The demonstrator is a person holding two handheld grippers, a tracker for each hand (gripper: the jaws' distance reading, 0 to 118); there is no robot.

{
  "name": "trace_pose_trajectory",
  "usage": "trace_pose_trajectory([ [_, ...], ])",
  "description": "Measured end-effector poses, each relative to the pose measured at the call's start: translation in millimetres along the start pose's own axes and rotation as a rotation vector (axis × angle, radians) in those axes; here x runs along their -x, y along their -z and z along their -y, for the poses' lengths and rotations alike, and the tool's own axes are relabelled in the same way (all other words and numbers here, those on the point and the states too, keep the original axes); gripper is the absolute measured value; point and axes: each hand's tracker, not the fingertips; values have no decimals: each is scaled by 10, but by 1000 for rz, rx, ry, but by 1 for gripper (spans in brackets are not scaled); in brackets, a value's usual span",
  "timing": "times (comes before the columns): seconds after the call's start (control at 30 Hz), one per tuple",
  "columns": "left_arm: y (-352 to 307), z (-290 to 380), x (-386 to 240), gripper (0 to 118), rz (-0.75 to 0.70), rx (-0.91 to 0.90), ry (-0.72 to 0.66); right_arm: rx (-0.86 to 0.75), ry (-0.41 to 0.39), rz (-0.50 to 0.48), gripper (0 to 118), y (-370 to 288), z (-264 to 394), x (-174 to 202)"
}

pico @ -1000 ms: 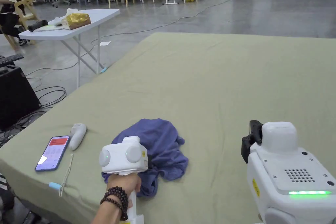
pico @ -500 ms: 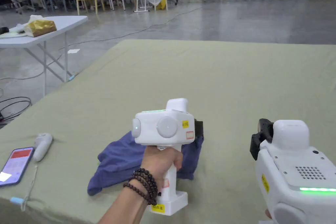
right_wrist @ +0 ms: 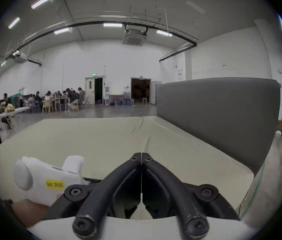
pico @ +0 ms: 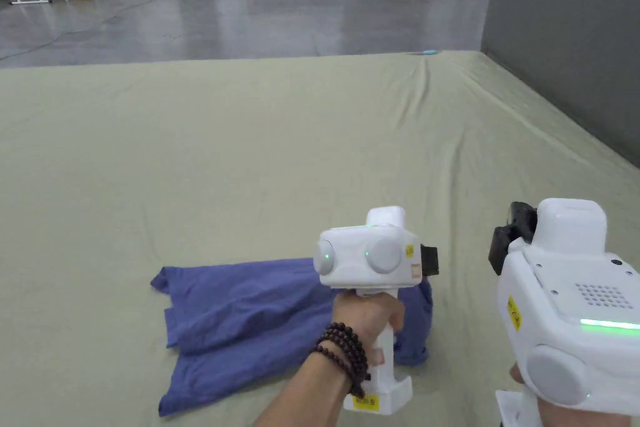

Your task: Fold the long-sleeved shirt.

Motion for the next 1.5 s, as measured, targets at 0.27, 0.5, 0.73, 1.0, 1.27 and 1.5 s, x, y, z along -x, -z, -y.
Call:
trace_pose_trajectory([
  [0.27, -1715, 155, 560, 118, -155, -466, 9, 24, 35, -128, 0, -99, -2, 289],
  [0.5, -2818, 1190, 977, 26, -503, -572, 37, -10, -8, -222, 0, -286, -56, 603],
  [0.73, -2950, 1508, 1223, 0, -554, -487, -6, 5, -5, -256, 0, -338, 11, 737],
  [1.0, -2029, 1154, 1628, 116, -585, -92, -18, 18, -8, -243, 0, -307, 10, 629],
  [1.27, -1274, 1329, 1796, 0, -613, 111, -45, 72, -4, -187, 0, -170, 125, 415],
  [1.5, -1591, 1293, 1756, 0, -566, 26, -86, 315, -74, -180, 95, 582, 266, 318],
])
